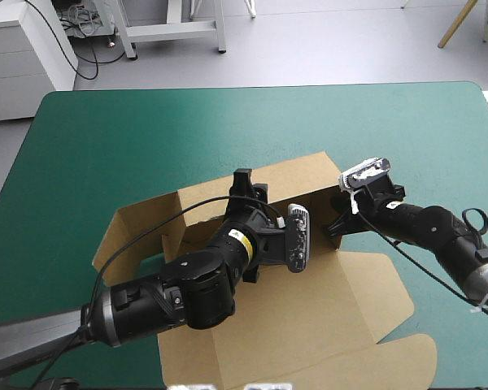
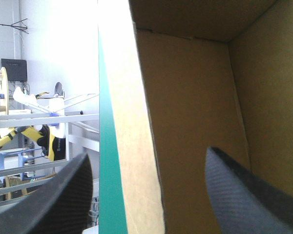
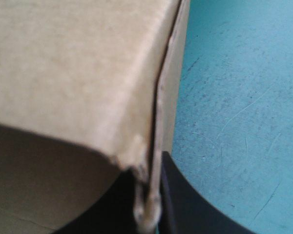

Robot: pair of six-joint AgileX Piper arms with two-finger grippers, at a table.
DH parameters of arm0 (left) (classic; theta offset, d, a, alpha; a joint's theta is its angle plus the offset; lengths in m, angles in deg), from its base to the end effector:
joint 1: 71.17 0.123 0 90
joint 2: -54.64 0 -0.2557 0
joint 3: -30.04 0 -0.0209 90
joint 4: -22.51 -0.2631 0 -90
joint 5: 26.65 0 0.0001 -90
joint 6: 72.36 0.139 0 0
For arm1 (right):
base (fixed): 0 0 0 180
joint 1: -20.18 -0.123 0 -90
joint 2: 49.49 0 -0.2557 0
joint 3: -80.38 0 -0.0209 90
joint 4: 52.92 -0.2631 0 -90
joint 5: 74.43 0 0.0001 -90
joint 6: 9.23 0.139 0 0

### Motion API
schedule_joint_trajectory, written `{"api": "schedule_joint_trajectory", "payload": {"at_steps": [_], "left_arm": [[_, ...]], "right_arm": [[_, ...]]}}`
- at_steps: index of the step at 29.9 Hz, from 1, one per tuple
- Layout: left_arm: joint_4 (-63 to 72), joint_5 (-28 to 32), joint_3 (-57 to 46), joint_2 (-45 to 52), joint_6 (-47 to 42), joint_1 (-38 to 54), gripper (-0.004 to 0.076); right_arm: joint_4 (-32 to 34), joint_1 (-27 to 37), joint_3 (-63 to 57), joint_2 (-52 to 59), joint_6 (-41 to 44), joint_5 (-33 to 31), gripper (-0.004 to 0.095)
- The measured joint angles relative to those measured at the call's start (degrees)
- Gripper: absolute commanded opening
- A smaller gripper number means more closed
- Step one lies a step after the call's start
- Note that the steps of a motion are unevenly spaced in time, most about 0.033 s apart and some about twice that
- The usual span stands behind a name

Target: Fold the box

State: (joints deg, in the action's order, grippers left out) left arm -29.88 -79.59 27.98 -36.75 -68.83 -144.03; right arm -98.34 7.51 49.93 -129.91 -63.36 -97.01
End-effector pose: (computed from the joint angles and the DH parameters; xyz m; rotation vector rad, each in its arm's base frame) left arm 0.1870 -0.3081 0.3110 1.6110 1.4362 0.4776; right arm 0.3012 0.1067 0.2202 -0.6013 2.1257 0.3232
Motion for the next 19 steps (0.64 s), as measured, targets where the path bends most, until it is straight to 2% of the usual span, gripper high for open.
{"api": "schedule_joint_trajectory", "payload": {"at_steps": [5, 8, 12, 19], "left_arm": [[0.8, -1.7, 3.7, 1.2, -2.6, 0.6, 0.0473], [0.5, -2.1, 6.6, 1.5, -7.2, 4.4, 0.0472], [6.4, -3.0, 11.3, 1.5, -9.7, 13.1, 0.0472], [19.3, -6.2, 18.8, 2.4, -7.2, 32.6, 0.0472]], "right_arm": [[0.0, 0.0, 0.0, 0.0, 0.2, 0.1, -0.0019], [0.0, 0.0, 0.0, 0.0, 0.2, 0.1, -0.0019], [0.0, 0.0, 0.0, 0.0, 0.4, 0.1, -0.0019], [0.2, 0.0, 0.0, 0.0, 2.0, 0.1, -0.0019]]}}
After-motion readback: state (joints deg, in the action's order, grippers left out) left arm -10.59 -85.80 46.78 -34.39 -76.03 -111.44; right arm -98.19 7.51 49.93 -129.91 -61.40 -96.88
